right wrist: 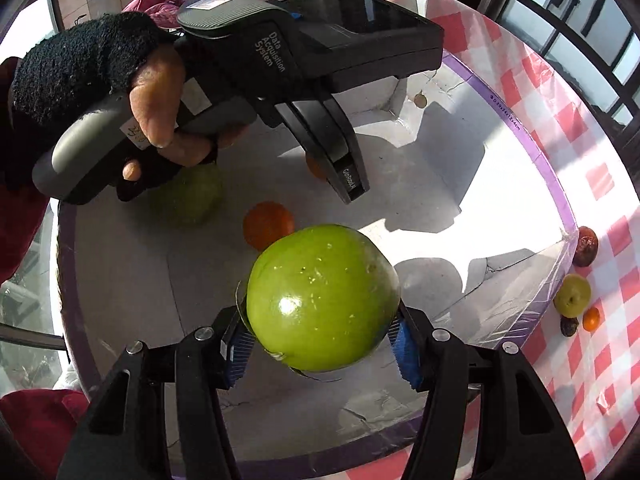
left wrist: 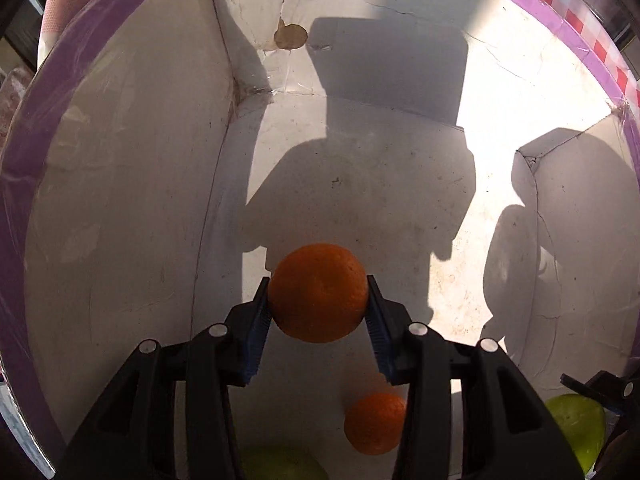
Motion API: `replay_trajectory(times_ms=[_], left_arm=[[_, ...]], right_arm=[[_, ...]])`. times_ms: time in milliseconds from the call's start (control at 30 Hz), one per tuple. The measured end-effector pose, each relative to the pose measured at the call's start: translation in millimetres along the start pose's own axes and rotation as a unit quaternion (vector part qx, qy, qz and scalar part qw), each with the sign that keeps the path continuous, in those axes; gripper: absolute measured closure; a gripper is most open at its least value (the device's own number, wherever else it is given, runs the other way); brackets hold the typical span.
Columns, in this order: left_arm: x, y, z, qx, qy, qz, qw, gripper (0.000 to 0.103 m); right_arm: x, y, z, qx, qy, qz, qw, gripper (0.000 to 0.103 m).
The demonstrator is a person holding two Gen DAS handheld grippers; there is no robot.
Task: Organize fruits
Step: 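Open the right gripper over the box while the left gripper releases the orange inside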
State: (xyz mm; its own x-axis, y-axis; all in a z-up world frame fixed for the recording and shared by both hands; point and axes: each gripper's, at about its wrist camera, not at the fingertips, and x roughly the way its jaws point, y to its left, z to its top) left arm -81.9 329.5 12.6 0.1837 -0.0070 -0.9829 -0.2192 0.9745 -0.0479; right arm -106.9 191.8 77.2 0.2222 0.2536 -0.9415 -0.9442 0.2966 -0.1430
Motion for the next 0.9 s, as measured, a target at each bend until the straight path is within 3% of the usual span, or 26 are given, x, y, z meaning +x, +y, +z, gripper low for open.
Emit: replay_trajectory(times_ms=[67, 200, 400, 467, 500, 567, 633, 700, 767, 833, 900], left_arm=[[-1, 2, 2, -0.002, -0.001, -0.004, 1.0000, 0.058], [-2, -2, -2, 0.025, -0.018, 0.023, 0.9993, 0.058], [-6, -6, -8, 0.039, -0.029, 0.041, 0.9980, 0.056], [-8, -5, -7, 0.037, -0.032, 0.049, 0.9976, 0.044], [-10, -4, -7, 0.034, -0.036, 0.052, 0.9974, 0.036], [-16, -5, -7, 0.026, -0.044, 0.047, 0.9976, 0.033], [-24, -5, -4, 0.016, -0.055, 0.040, 0.9975, 0.028], [-41, -8, -4, 0.008, -0.091, 0.057, 0.9942, 0.023], [-65, -15, -7, 0.008, -0.145, 0.090, 0.9853, 0.018], [-96, -27, -12, 0.011, -0.214, 0.125, 0.9688, 0.011], [-129, -43, -20, 0.009, -0.286, 0.157, 0.9453, 0.003]], right_arm=[[6, 14, 2, -0.033, 0.023, -0.015, 0.999, 0.044], [24, 39, 8, -0.101, 0.067, -0.032, 0.992, 0.045], [33, 38, 7, -0.107, 0.104, -0.022, 0.989, 0.045], [31, 36, 6, -0.097, 0.103, -0.017, 0.990, 0.046], [28, 34, 6, -0.094, 0.094, -0.023, 0.991, 0.040], [22, 30, 3, -0.088, 0.081, -0.025, 0.992, 0.030], [15, 26, -1, -0.080, 0.067, -0.026, 0.994, 0.028], [-4, 20, -8, -0.066, 0.022, -0.036, 0.997, 0.028], [-38, 8, -21, -0.033, -0.054, -0.009, 0.998, 0.028], [-79, -12, -43, 0.006, -0.154, 0.000, 0.988, 0.027], [-115, -36, -73, 0.038, -0.246, 0.003, 0.969, 0.023]])
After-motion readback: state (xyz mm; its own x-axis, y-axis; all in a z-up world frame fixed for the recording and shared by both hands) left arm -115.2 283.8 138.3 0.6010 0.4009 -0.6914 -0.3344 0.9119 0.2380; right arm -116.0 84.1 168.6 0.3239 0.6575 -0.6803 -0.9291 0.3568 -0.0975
